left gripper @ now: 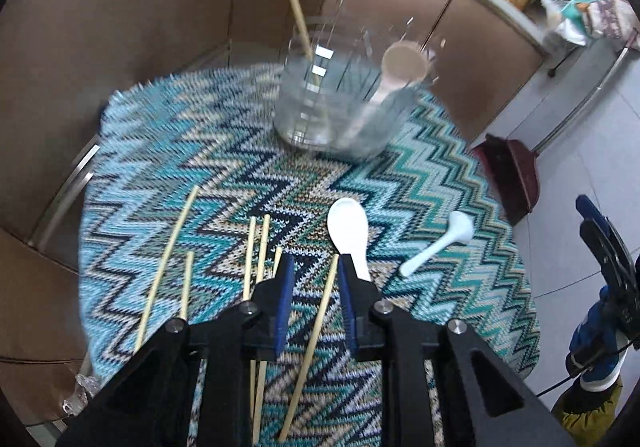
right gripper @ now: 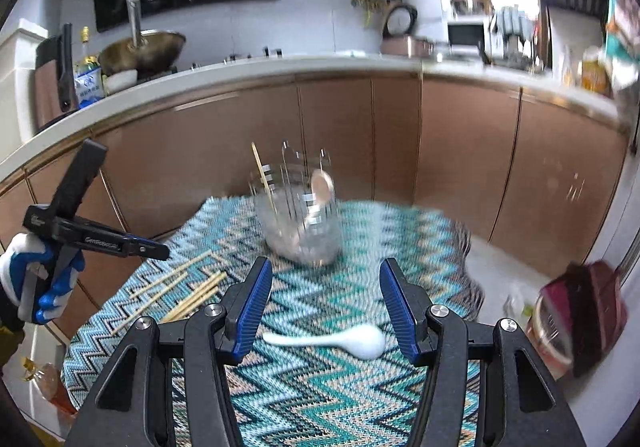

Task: Organize utensils
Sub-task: 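Move both tools back toward the remaining utensils on the cloth, then grasp another chopstick with the left tool while the right tool grasps a second white spoon, then carry the spoon with the right tool while the left tool carries the chopstick to the holder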

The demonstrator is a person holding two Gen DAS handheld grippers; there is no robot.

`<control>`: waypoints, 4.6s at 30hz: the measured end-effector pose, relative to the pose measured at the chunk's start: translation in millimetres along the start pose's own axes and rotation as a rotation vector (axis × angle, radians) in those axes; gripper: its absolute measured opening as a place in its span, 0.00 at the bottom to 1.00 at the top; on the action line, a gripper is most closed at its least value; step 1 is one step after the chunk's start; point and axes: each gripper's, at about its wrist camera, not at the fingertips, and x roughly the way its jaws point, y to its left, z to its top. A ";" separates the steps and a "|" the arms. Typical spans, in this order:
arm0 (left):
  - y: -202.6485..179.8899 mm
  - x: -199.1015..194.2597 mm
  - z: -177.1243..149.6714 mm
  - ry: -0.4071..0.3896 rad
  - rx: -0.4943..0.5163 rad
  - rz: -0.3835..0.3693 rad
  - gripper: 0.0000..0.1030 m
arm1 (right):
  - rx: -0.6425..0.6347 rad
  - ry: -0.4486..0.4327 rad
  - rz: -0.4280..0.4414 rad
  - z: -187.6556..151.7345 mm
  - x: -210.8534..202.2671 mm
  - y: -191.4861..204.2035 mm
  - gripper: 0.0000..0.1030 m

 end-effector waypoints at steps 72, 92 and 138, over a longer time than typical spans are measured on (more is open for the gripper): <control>41.8 120.2 30.5 0.144 -0.017 0.057 0.05 | 0.048 0.526 0.461 -23.4 260.4 49.5 0.09; 9.7 46.6 24.8 -0.025 0.103 0.112 0.05 | -0.021 0.348 0.381 0.3 178.8 55.1 0.05; -57.8 -254.0 -98.6 -0.731 0.044 0.102 0.05 | -0.133 -0.086 0.162 28.4 -92.0 108.2 0.05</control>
